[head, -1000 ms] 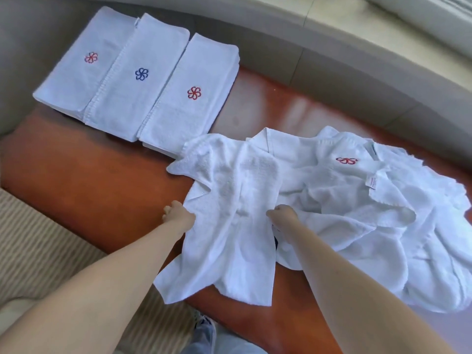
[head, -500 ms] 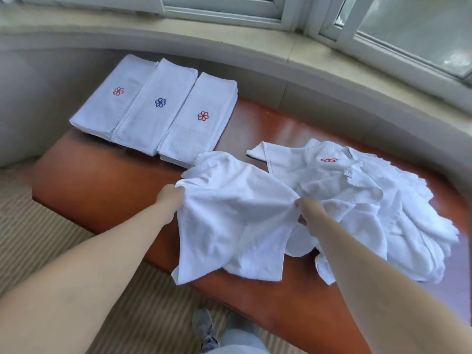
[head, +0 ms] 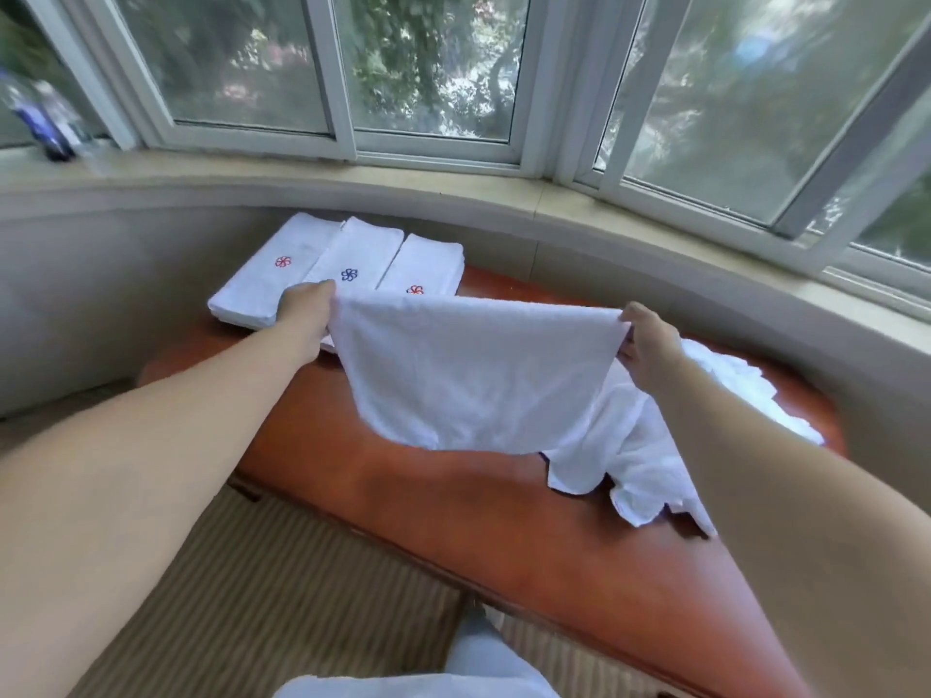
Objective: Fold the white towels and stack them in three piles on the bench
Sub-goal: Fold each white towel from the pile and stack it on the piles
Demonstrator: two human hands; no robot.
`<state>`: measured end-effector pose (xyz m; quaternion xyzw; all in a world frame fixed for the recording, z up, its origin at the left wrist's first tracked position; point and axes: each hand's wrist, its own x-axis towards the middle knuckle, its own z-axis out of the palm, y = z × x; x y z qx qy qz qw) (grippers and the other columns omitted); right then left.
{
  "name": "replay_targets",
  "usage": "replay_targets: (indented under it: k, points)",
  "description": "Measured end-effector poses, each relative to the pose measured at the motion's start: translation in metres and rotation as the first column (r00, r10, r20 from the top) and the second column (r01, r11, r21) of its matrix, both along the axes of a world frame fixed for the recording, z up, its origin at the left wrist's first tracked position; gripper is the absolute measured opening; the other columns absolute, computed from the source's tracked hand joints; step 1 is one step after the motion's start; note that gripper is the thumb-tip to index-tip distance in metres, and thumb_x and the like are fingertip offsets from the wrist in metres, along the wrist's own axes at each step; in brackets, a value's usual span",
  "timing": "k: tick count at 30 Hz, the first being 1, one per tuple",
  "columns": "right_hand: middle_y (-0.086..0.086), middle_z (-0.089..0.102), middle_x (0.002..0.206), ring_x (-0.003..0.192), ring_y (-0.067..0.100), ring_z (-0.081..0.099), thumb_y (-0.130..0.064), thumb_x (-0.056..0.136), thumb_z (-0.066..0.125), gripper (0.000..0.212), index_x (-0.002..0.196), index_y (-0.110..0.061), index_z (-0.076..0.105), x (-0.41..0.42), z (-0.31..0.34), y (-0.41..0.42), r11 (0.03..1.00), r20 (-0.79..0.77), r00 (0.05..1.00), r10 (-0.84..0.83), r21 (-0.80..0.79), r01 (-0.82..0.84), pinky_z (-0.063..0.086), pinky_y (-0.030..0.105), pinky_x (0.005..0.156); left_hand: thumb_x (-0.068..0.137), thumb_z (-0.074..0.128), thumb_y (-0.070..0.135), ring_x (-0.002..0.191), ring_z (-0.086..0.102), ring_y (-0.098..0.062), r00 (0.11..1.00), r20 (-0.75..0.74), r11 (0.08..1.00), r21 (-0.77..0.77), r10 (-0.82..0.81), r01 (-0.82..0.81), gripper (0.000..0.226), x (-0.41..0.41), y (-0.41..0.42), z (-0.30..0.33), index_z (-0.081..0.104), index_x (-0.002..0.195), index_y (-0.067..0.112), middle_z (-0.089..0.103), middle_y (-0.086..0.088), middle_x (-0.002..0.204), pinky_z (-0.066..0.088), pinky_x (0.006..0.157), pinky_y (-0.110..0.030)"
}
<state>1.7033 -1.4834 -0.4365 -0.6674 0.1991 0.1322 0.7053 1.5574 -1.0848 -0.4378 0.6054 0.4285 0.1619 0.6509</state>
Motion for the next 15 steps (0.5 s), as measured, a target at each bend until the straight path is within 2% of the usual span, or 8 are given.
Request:
replay_targets:
  k: [3, 6, 10, 12, 15]
  points:
    - [0.004, 0.035, 0.068, 0.061, 0.021, 0.035, -0.013, 0.074, 0.064, 0.012, 0.078, -0.016, 0.054, 0.005, 0.032, 0.007, 0.998, 0.057, 0.998, -0.040, 0.043, 0.037, 0.039, 0.032, 0.063, 0.089, 0.057, 0.024, 0.080, 0.051, -0.021, 0.999, 0.047, 0.997, 0.075, -0.022, 0.018, 0.016, 0.001, 0.004, 0.038, 0.054, 0.074, 0.021, 0.055, -0.003, 0.080, 0.048, 0.075, -0.033]
    - [0.004, 0.036, 0.068, 0.058, 0.021, 0.033, -0.007, 0.071, 0.064, 0.014, 0.077, -0.017, 0.056, -0.001, 0.045, 0.006, 1.000, 0.089, 0.996, 0.020, 0.004, -0.021, 0.039, 0.035, 0.067, 0.089, 0.057, 0.026, 0.081, 0.048, -0.021, 0.999, 0.033, 0.989, 0.148, -0.035, 0.029, 0.008, -0.002, 0.007, 0.052, 0.056, 0.083, 0.022, 0.053, -0.005, 0.087, 0.047, 0.075, -0.033]
    - [0.000, 0.059, 0.086, 0.074, 0.020, 0.057, -0.006, 0.073, 0.061, 0.031, 0.097, -0.021, 0.074, -0.020, 0.037, -0.006, 0.957, 0.010, 0.965, 0.262, -0.132, -0.259, 0.053, 0.030, 0.072, 0.087, 0.058, 0.019, 0.085, 0.053, -0.022, 0.997, -0.044, 0.983, 0.166, -0.065, 0.072, 0.011, -0.016, 0.010, 0.038, 0.064, 0.094, 0.013, 0.057, -0.008, 0.094, 0.053, 0.084, -0.034]
    - [0.000, 0.065, 0.090, 0.076, 0.020, 0.062, -0.007, 0.072, 0.058, 0.031, 0.091, -0.015, 0.082, -0.026, 0.029, -0.013, 0.922, -0.072, 0.935, 0.346, -0.161, -0.354, 0.054, 0.028, 0.068, 0.090, 0.060, 0.015, 0.090, 0.057, -0.024, 0.995, -0.082, 0.984, 0.163, -0.060, 0.073, 0.005, -0.022, 0.011, 0.028, 0.064, 0.090, 0.013, 0.060, -0.007, 0.099, 0.055, 0.093, -0.038]
    - [0.001, 0.069, 0.093, 0.075, 0.019, 0.065, -0.004, 0.076, 0.056, 0.034, 0.090, -0.017, 0.084, -0.024, 0.024, -0.019, 0.903, -0.105, 0.913, 0.394, -0.142, -0.406, 0.055, 0.027, 0.070, 0.095, 0.059, 0.014, 0.095, 0.056, -0.024, 0.992, -0.105, 0.979, 0.183, -0.070, 0.088, 0.009, -0.024, 0.014, 0.021, 0.059, 0.088, 0.020, 0.059, -0.006, 0.104, 0.054, 0.088, -0.038]
